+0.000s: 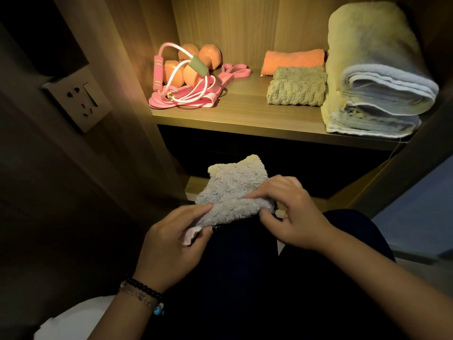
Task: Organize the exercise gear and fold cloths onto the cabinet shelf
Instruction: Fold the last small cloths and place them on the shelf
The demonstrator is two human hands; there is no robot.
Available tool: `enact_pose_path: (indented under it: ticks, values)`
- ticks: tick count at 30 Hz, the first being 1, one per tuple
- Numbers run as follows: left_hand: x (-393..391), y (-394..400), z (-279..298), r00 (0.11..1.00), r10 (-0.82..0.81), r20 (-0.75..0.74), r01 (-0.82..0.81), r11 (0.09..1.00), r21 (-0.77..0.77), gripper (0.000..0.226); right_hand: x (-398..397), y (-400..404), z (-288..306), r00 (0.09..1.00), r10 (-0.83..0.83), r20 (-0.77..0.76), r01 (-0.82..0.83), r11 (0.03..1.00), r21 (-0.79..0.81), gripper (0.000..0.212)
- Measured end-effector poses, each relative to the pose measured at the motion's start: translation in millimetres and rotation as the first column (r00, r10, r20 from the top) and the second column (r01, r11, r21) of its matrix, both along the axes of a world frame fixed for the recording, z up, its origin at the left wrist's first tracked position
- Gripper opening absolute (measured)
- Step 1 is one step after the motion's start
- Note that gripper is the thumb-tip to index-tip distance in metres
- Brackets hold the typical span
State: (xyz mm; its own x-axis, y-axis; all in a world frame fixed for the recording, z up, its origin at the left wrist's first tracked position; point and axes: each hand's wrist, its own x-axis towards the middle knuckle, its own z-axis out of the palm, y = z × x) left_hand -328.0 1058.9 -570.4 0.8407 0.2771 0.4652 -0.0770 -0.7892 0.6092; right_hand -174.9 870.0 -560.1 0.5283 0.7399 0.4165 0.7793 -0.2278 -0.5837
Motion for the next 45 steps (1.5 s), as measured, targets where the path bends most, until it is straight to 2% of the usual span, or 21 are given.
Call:
enact_pose_path:
  ticks: [3,7,10,11,14,16,18,20,22,24,27,29,32,35,38,41,45]
  values:
    - [1,1,0,0.998,0.058,0.011,-0.056,0.99,-0.133,0.024,0,-2,-1,0.974,-0.021,-0.224,0.028,0.999,0.03,0.024]
    - [3,-7,3,0.992,0.125,-0.033,-0.128,0.916,-0.38,0.016,-6,-8,-5,0.923,-0.055,-0.38,0.089,0.993,0.072,0.029]
    - [9,-9,4,0.987,0.156,-0.041,-0.154,0.839,-0.522,0.014,-11,-7,-2,0.849,-0.01,-0.528,0.117,0.978,0.171,0.007]
    - [11,-9,4,0.987,0.154,-0.046,-0.154,0.824,-0.545,0.016,-12,-6,-2,0.832,-0.023,-0.555,0.152,0.97,0.187,0.002]
    - [19,-9,3,0.982,0.154,-0.105,-0.187,0.801,-0.569,0.025,-13,0,-9,0.812,-0.206,-0.546,0.326,0.936,0.131,0.013]
    - [23,-8,1,0.968,0.187,-0.166,-0.25,0.762,-0.597,0.028,-17,6,-11,0.811,-0.343,-0.473,0.423,0.903,0.071,0.014]
    - [26,-7,0,0.937,0.289,-0.194,-0.348,0.803,-0.484,0.03,-21,11,-9,0.872,-0.424,-0.245,0.456,0.886,0.091,0.012]
    - [28,-7,3,0.906,0.389,-0.168,-0.423,0.855,-0.301,0.033,-20,9,-9,0.933,-0.341,0.113,0.321,0.933,0.164,0.007]
    - [28,-8,6,0.896,0.427,-0.122,-0.441,0.885,-0.148,0.032,-16,2,-15,0.904,-0.151,0.401,0.106,0.986,0.131,0.008]
    - [27,-8,6,0.906,0.422,-0.029,-0.423,0.906,-0.03,0.027,-14,-4,-18,0.888,-0.04,0.458,0.003,0.997,0.082,0.017]
    - [21,-9,-1,0.947,0.296,0.124,-0.315,0.931,0.184,0.015,-14,-10,-19,0.915,0.009,0.404,-0.02,1.0,0.021,0.03]
    - [18,-10,-6,0.977,0.174,0.124,-0.198,0.957,0.211,0.024,-13,-11,-18,0.919,0.046,0.391,-0.025,0.998,-0.061,0.035]
    - [17,-8,-5,0.996,0.052,0.068,-0.055,0.998,0.037,0.031,-12,-10,-17,0.939,0.024,0.344,0.018,0.993,-0.12,0.036]
    - [16,-2,-5,1.0,-0.022,-0.014,0.022,1.0,-0.007,0.042,-11,-7,-17,0.973,-0.004,0.231,0.03,0.993,-0.112,0.035]
    - [18,2,-6,0.999,0.016,-0.029,-0.018,0.997,-0.069,0.033,-11,-5,-17,0.99,-0.025,0.138,0.037,0.995,-0.092,0.034]
    - [23,3,-5,0.998,0.067,-0.019,-0.069,0.974,-0.216,0.017,-13,-1,-17,0.993,-0.078,0.089,0.084,0.994,-0.066,0.032]
    - [27,0,-2,0.997,0.072,0.015,-0.064,0.947,-0.315,0.028,-23,-1,-18,0.982,-0.128,-0.136,0.14,0.987,0.084,0.025]
